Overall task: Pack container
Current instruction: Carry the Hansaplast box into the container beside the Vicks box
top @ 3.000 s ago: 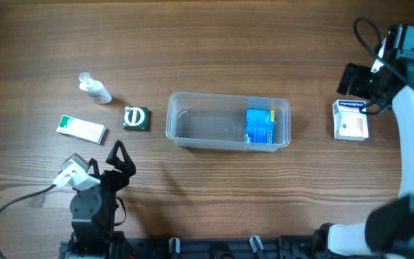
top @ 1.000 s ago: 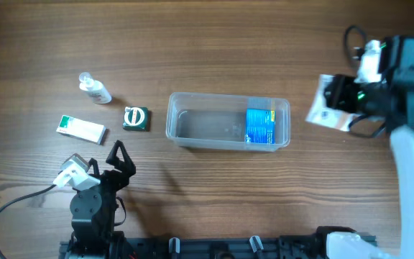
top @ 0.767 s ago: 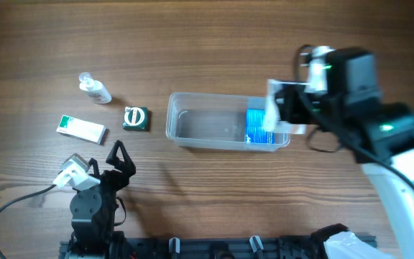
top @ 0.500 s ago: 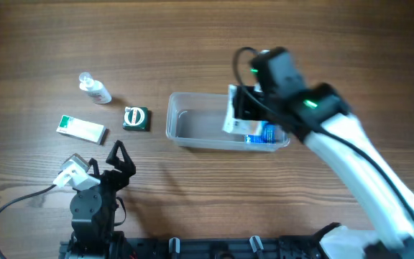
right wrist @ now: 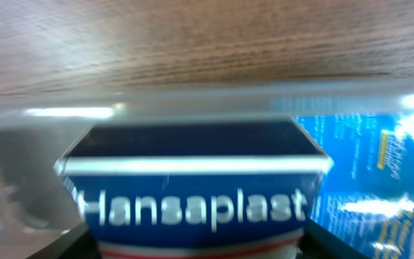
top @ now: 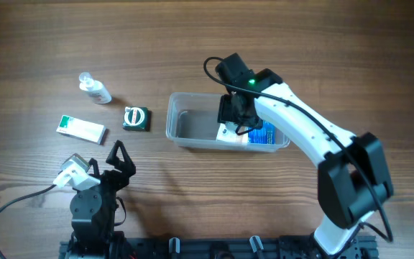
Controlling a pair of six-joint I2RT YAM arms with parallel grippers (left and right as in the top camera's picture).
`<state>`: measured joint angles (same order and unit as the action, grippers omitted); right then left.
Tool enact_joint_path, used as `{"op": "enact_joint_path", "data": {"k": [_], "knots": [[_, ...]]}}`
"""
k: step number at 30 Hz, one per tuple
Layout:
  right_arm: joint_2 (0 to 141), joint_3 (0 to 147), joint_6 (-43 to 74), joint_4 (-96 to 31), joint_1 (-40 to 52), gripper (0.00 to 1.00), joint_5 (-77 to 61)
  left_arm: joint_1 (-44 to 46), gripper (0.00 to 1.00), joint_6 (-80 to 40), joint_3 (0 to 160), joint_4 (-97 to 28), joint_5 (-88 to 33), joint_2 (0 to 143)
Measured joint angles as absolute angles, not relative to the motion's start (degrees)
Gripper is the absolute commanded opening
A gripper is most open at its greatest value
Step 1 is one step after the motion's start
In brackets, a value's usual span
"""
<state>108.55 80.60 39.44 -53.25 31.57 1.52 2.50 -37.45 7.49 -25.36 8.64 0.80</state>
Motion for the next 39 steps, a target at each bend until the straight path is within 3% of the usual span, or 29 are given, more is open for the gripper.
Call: {"op": "enact_joint_path", "data": {"k": [9, 22, 25, 29, 34, 39], "knots": [[110.56, 80.6, 37.15, -53.3, 31.59, 0.79, 1.54, 2.5, 1.0, -37.45, 7.49, -25.36, 8.64, 0.8], [104.01, 80.6, 32.67, -52.51, 31.59, 0.76, 1.54, 2.5, 1.0, -37.45, 7.49, -25.36, 8.64, 0.8], [101.32, 80.6, 32.42, -52.42, 31.59, 0.64, 1.54, 2.5, 1.0, -37.45, 7.49, -25.36, 8.64, 0.8], [100.92, 80.6, 31.99, -52.45, 31.59, 0.33, 1.5, 2.5, 1.0, -37.45, 7.49, -25.36, 8.64, 0.8], [101.19, 80.6, 31.92, -52.05, 31.59, 0.05, 1.32, 2.5, 1.0, -37.45, 7.49, -25.36, 8.64, 0.8], [103.04, 80.6, 31.62, -51.72, 31.75, 0.04, 0.21, 2.5, 1.0, -37.45, 7.49, -25.36, 8.64, 0.8]]}}
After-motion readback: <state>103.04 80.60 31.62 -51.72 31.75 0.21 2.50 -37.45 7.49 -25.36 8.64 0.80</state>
